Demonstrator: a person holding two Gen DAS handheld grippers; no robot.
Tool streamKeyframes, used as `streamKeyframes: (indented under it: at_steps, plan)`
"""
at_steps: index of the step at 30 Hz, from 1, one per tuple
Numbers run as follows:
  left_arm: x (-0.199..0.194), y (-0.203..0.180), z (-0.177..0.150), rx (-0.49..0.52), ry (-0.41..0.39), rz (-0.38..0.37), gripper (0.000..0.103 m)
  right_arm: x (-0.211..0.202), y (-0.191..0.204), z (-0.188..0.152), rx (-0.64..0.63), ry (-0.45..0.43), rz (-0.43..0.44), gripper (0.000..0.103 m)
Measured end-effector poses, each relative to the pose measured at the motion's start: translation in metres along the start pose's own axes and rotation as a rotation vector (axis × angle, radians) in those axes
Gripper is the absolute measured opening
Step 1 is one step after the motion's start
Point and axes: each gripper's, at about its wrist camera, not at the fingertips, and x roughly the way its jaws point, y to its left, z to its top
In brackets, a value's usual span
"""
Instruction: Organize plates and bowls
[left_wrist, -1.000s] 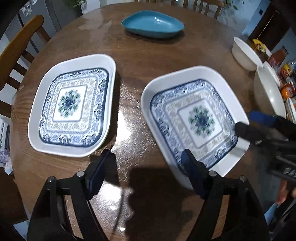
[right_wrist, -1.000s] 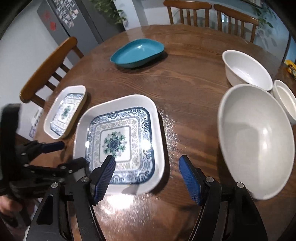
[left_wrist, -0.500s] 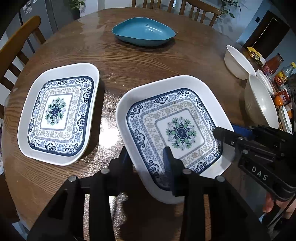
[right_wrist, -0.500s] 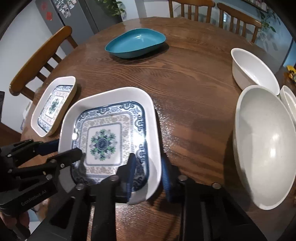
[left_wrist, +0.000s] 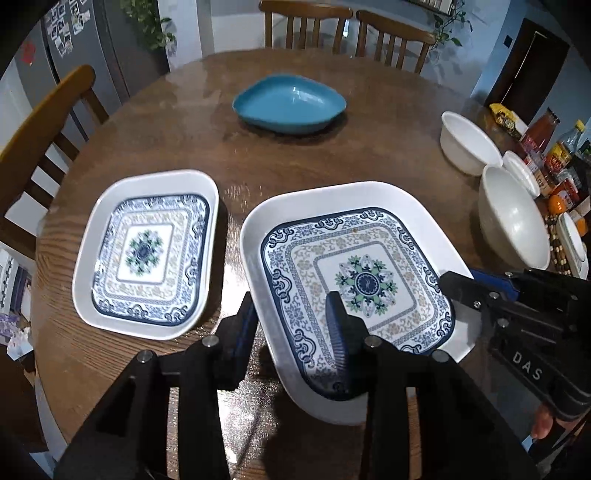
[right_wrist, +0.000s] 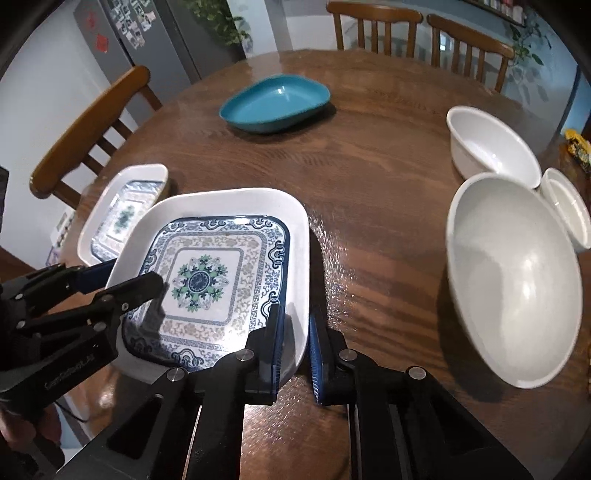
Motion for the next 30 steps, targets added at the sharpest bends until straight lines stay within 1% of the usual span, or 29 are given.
streamKeyframes:
  at_steps: [5,7,9,13,22,30]
  plan:
    - [-0.021,-0.006,0.003,0.018,-0.057,-0.002,0.034,-0.023,0.0,0.002,0.015,-0.054,0.008,0.015]
    - [-0.029,-0.009,0.005,0.027,-0.076,-0.001,0.034,-0.027,0.0,0.002,0.016,-0.063,0.007,0.015]
    - [-0.035,-0.011,0.006,0.031,-0.094,-0.002,0.034,-0.039,-0.001,0.001,0.023,-0.093,0.008,0.015]
    - [-0.046,-0.016,0.009,0.043,-0.125,0.0,0.034,-0.053,0.0,0.001,0.026,-0.126,0.006,0.015]
    - [-0.062,-0.019,0.017,0.057,-0.177,-0.002,0.035,-0.075,0.001,0.004,0.033,-0.185,0.002,0.015]
    - [-0.073,-0.019,0.022,0.06,-0.212,-0.005,0.035,-0.087,0.004,0.008,0.032,-0.217,-0.001,0.015]
